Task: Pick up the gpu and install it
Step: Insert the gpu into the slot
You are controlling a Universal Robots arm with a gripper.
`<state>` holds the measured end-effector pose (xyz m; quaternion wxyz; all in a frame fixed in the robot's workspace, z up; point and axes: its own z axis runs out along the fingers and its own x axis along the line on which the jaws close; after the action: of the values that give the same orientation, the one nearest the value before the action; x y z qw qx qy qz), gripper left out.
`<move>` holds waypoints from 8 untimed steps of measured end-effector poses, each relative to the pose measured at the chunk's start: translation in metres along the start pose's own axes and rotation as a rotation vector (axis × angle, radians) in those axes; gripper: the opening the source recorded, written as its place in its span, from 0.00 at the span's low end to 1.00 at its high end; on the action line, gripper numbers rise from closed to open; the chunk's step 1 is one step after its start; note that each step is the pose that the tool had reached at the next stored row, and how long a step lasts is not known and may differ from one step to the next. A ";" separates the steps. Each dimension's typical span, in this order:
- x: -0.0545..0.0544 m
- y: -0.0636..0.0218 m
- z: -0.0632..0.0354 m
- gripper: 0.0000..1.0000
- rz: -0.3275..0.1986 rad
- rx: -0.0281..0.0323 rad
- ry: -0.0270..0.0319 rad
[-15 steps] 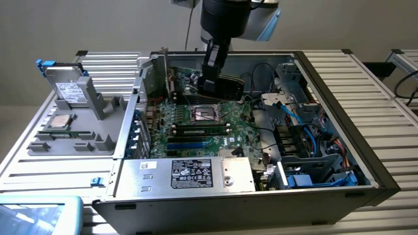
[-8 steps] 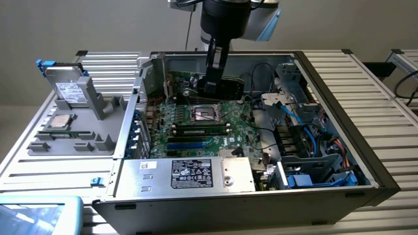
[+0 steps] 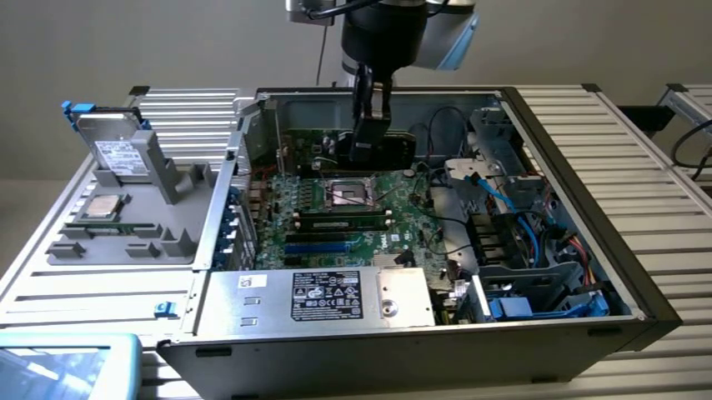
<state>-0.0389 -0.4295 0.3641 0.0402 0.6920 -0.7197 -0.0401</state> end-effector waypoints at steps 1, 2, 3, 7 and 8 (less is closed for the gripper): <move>0.000 0.0000 0.0000 0.28 -0.012 0.0001 0.0040; 0.000 0.0001 0.0000 0.28 -0.015 0.0000 0.0068; 0.000 0.0000 0.0000 0.28 -0.015 0.0001 0.0067; -0.001 -0.0001 0.0001 0.28 -0.015 0.0002 0.0070; -0.001 0.0000 0.0001 0.28 -0.016 0.0002 0.0072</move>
<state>-0.0388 -0.4289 0.3640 0.0424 0.6977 -0.7141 -0.0379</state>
